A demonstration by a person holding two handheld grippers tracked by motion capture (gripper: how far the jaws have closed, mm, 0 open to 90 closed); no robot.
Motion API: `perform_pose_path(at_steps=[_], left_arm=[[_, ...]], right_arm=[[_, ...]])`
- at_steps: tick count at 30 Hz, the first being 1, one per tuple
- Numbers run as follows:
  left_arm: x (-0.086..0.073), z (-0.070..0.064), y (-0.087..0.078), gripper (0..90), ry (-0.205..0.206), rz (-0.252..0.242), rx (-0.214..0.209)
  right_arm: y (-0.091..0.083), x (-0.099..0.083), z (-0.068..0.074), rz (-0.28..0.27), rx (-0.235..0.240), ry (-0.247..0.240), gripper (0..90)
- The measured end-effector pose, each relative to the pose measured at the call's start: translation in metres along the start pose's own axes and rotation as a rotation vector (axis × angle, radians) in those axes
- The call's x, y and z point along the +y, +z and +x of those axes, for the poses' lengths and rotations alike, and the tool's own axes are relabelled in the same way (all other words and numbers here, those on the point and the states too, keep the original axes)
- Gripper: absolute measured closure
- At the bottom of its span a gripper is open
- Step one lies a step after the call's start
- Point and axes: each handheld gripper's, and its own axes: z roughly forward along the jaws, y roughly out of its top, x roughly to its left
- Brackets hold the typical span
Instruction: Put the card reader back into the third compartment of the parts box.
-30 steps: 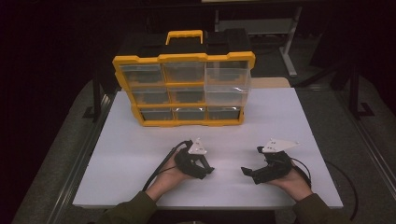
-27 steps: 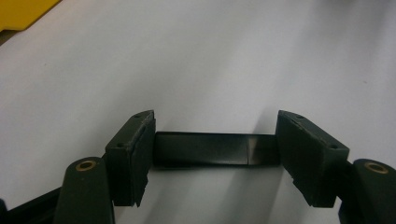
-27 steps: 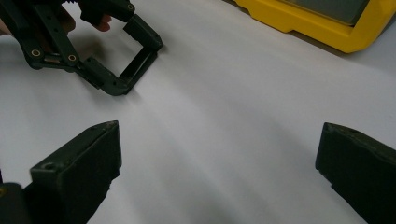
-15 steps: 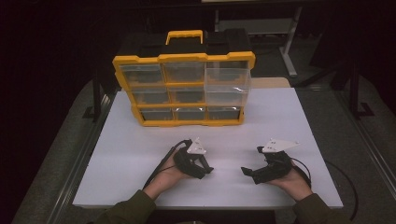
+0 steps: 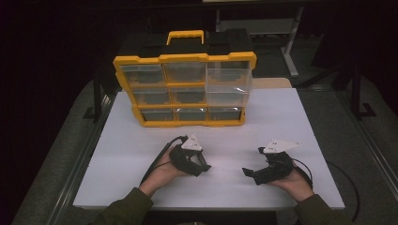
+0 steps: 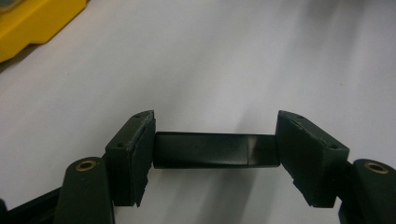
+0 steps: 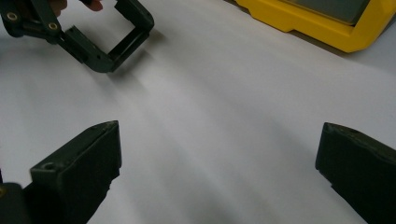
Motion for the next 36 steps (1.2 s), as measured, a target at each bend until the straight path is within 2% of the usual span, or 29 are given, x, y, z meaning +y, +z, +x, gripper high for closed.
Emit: perform_pose_path(at_steps=[8,16,30,36], left_arm=[[0.002,0.007,-0.012,30.7,-0.008,-0.009,-0.018],[0.002,0.014,-0.022,30.7,-0.019,-0.019,-0.057],[0.006,0.029,-0.053,30.7,-0.067,-0.045,-0.065],[0.007,0.033,-0.061,30.7,-0.083,-0.068,-0.065]], right_arm=[[0.001,0.000,0.000,0.003,0.004,-0.002,0.0],[0.001,0.000,0.000,0.006,0.009,-0.006,0.0],[0.001,-0.001,0.001,0.009,0.019,-0.008,0.0],[0.001,-0.001,0.001,0.012,0.026,-0.008,0.0]])
